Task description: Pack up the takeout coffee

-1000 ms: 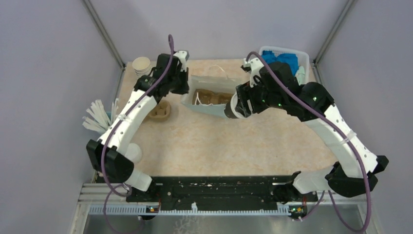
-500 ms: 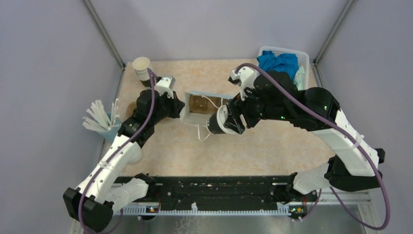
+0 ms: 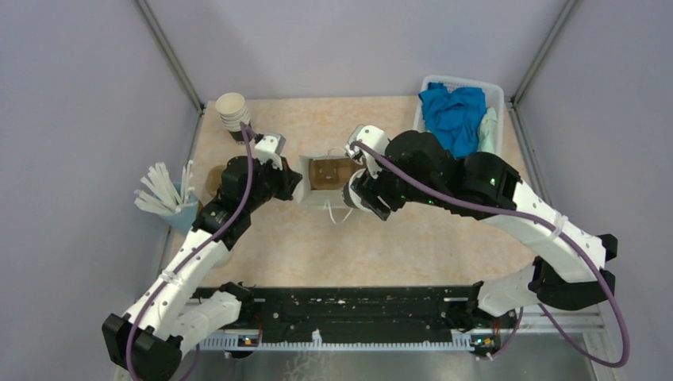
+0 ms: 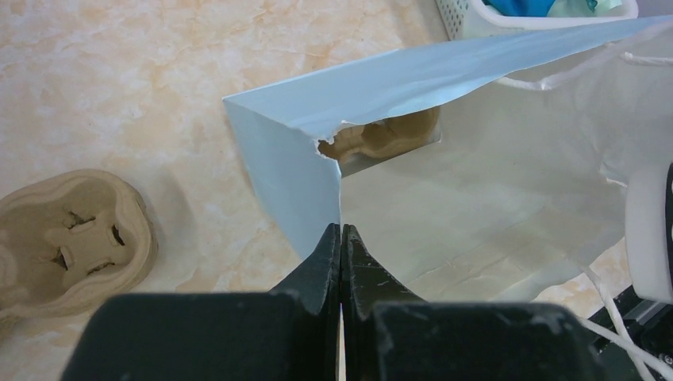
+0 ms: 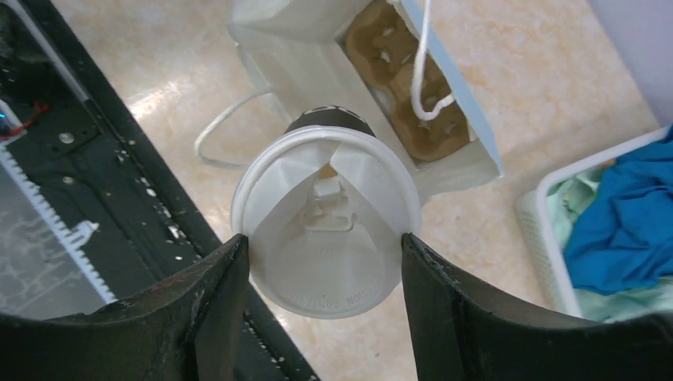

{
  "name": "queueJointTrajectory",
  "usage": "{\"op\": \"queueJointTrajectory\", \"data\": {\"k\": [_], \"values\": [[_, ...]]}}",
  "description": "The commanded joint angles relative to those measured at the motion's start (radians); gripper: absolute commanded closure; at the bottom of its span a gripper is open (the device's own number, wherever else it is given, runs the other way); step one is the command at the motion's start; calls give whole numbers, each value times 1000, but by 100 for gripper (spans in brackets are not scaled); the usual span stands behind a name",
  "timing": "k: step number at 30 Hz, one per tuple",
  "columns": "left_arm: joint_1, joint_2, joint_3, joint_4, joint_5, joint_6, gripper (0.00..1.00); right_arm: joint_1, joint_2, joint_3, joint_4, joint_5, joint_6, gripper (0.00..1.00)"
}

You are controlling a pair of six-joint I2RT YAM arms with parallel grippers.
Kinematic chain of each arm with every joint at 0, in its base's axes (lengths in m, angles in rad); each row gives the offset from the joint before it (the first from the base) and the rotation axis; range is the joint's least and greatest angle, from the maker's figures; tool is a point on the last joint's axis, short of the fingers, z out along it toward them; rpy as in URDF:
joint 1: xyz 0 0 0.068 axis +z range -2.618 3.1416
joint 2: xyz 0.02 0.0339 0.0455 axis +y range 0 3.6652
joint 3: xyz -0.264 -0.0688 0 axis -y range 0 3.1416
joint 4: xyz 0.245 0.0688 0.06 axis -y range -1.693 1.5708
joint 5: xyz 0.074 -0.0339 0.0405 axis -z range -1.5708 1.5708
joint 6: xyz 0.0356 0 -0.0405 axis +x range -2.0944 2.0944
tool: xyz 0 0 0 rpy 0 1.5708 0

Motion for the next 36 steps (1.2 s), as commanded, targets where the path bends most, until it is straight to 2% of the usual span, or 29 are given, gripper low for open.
{"op": "queueJointTrajectory", "data": {"k": [1,7,13,20,26,36], "values": [[-4,-13,17,48,12,23,100,10,4,-13,79,93,-171,43],[-3,-24,21,36,19,29,100,16,-8,-99,160,60,-347,45],[-3,-37,8,30,29,41,100,21,-28,-186,321,86,-506,46],[-4,-59,-7,46,25,90,100,20,19,-246,345,105,-658,46],[-4,-57,-24,62,46,94,100,26,52,-302,378,96,-693,48],[-4,-54,-34,31,46,106,100,36,91,-418,534,183,-718,48]]}}
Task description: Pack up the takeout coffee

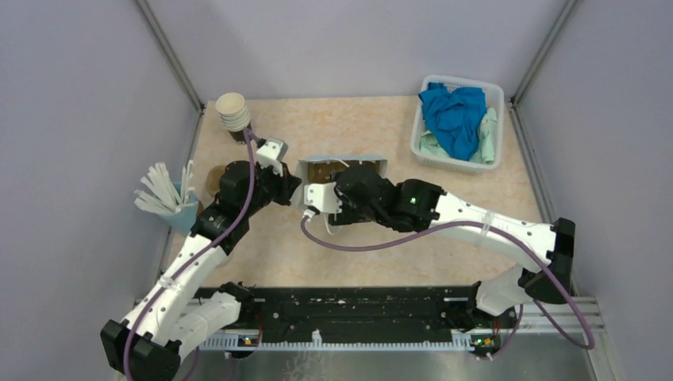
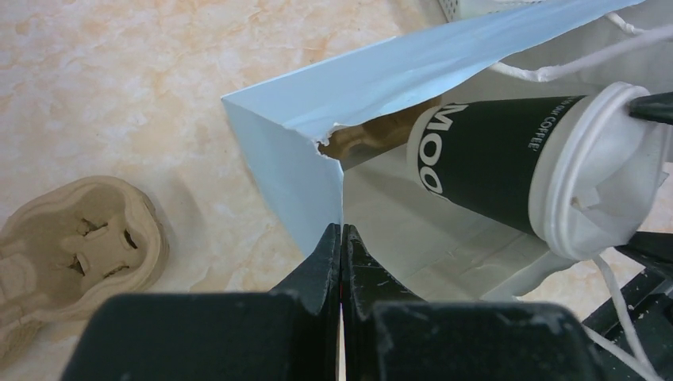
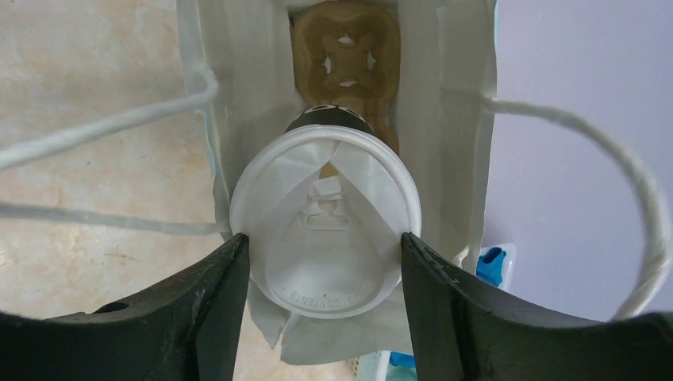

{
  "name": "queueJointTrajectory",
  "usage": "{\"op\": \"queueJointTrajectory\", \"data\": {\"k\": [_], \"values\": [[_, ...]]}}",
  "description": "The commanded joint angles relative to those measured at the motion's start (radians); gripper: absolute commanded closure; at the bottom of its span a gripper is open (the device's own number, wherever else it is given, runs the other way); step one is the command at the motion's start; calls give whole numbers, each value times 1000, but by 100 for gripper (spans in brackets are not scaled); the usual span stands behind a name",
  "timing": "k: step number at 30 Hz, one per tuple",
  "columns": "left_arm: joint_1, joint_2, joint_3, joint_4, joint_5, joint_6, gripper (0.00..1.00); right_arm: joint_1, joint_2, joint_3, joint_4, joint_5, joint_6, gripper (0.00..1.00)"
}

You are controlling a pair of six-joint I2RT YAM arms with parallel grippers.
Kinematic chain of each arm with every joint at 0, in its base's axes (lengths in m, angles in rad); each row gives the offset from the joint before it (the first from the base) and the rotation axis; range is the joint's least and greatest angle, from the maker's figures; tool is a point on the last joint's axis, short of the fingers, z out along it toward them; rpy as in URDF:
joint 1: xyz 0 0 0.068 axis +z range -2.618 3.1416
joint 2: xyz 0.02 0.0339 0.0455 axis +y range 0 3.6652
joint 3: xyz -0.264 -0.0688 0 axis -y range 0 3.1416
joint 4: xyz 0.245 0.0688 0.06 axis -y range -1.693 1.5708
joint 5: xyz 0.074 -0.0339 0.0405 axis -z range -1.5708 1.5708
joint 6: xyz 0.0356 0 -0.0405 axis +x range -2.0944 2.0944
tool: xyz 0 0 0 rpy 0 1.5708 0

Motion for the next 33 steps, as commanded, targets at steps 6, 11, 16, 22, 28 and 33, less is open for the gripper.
{"op": "queueJointTrajectory", "data": {"k": [6,11,16,22,28,33], "values": [[-4,-59,-61,48,-6,49,100,7,87,7,75,65,-4,47],[-4,-138,-150,116,-22,65,100,0,124,-20,117,92,-59,48],[-4,-170,-189,153,-4,44,100,-26,156,-7,173,98,-83,48],[-3,-169,-192,167,0,0,100,-50,182,-33,211,76,-131,48],[-4,-163,-196,164,13,-12,100,-111,180,-54,250,58,-158,48],[-10,-162,-183,150,14,-9,100,-133,172,-104,307,60,-201,48]]}}
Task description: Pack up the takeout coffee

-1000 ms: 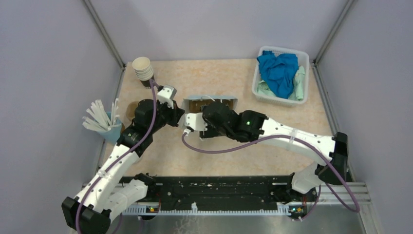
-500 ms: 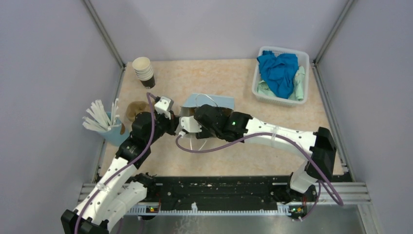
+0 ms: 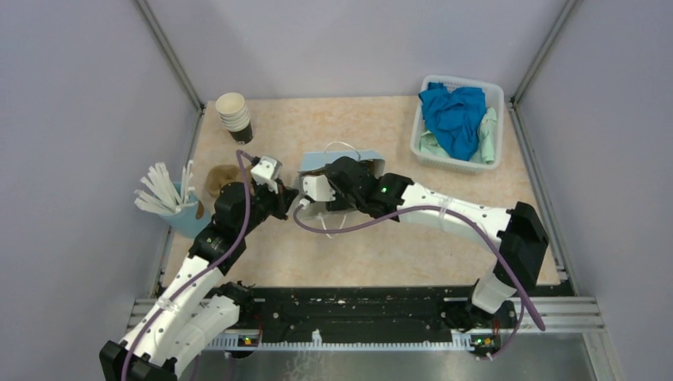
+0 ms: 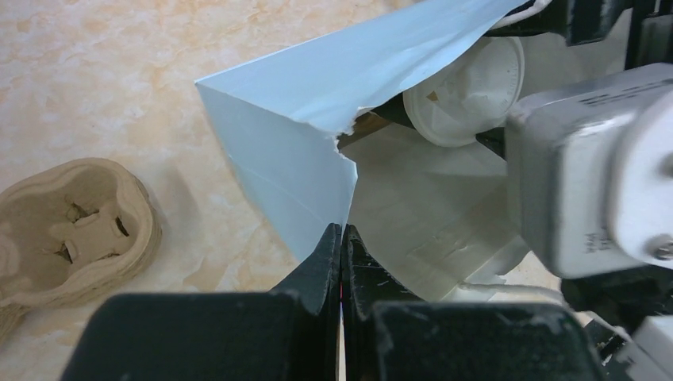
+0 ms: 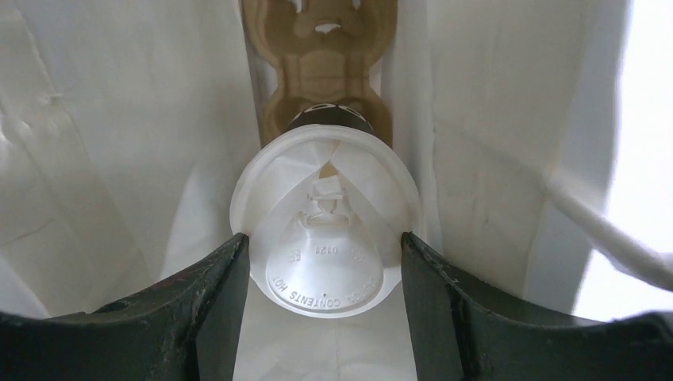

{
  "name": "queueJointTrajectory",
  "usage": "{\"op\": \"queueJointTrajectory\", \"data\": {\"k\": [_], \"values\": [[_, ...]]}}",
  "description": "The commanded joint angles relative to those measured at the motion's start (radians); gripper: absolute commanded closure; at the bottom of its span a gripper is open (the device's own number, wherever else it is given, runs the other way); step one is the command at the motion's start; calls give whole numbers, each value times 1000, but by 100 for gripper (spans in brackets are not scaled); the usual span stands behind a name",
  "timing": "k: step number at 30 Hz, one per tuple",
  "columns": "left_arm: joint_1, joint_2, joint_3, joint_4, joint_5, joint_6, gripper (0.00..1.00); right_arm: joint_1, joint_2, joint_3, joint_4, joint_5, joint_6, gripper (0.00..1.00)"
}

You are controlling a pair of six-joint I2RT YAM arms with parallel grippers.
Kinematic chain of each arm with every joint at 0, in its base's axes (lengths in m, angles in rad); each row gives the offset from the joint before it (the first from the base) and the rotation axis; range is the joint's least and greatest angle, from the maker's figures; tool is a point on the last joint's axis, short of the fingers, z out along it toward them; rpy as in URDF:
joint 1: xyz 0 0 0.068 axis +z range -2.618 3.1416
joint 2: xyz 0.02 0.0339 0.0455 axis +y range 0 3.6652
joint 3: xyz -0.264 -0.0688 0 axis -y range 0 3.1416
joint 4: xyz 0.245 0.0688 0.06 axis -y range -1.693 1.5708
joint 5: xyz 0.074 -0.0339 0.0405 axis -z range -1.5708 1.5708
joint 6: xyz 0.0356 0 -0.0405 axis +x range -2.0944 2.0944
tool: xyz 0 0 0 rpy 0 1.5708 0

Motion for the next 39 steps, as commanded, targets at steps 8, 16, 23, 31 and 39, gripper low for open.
{"op": "queueJointTrajectory", "data": {"k": [8,16,23,31,39], "values": [[-19,13,22,37,-5,-3,100,-35,7,-74,163,-65,-89,48],[-30,3,24,-2,-11,-5,100,-60,10,-98,194,-38,-118,48],[-44,6,42,-2,-16,-1,100,-71,9,-110,203,-29,-128,48],[-53,21,82,-49,-22,-28,100,-81,26,-64,141,-58,-129,48],[-55,2,87,-95,-8,-43,100,-69,-5,-46,51,-107,-200,48]]}}
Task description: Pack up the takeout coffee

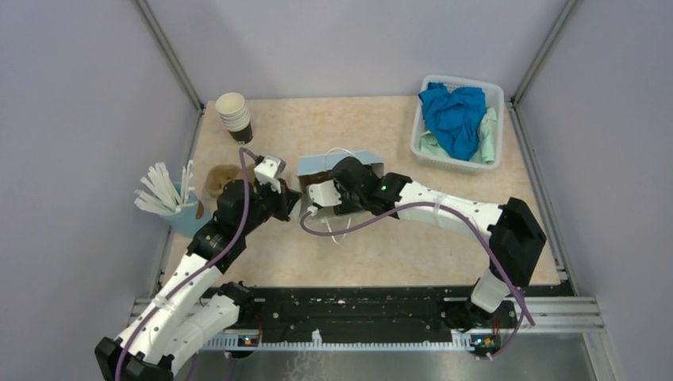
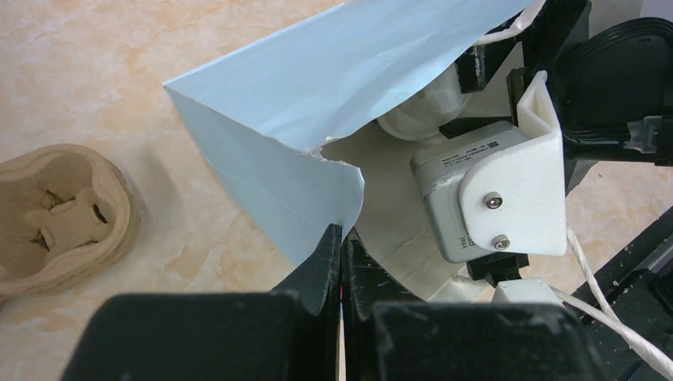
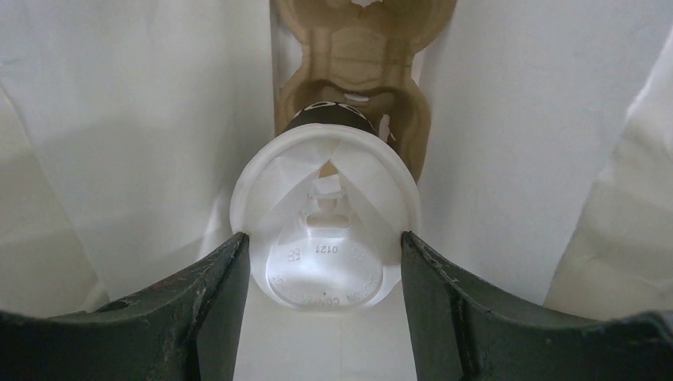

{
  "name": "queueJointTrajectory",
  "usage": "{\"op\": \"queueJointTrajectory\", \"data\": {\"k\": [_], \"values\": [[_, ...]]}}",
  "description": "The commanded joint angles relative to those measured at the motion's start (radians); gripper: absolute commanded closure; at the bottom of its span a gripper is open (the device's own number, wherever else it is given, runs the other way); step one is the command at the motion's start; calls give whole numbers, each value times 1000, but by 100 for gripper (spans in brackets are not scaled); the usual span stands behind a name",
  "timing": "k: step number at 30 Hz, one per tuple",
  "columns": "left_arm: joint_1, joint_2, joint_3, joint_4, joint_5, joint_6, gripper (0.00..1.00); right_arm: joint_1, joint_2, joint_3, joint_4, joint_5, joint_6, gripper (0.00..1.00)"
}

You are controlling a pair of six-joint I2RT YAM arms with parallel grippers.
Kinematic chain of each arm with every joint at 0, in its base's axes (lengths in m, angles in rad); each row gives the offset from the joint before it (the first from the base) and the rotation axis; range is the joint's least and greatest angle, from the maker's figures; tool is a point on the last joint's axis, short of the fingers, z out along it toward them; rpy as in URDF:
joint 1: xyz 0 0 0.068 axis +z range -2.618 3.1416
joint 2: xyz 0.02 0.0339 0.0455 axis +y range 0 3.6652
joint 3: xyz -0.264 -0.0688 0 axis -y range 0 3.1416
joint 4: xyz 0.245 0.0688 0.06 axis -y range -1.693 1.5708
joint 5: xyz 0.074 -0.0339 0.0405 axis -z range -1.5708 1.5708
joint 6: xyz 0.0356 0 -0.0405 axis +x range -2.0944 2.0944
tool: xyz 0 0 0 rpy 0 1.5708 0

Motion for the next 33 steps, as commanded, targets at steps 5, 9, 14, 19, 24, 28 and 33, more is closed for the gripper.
{"op": "queueJointTrajectory", "data": {"k": [5,9,14,19,24,28,33], "values": [[-4,-36,11,-15,22,-13,100,-12,-3,43,32,6,-80,48],[-4,-38,12,-21,26,-5,100,-13,6,18,104,3,-90,49],[-10,-31,21,-21,33,-10,100,-16,27,10,171,-6,-113,49],[-16,-26,26,-22,32,-12,100,-26,31,-7,178,-3,-126,50],[-18,-24,29,-29,40,-30,100,-25,19,-2,184,-13,-106,50],[-17,-14,69,-71,70,-57,100,-10,5,18,143,-18,-81,50],[-18,-18,109,-153,119,-84,100,28,-36,16,67,-17,-51,49]]}}
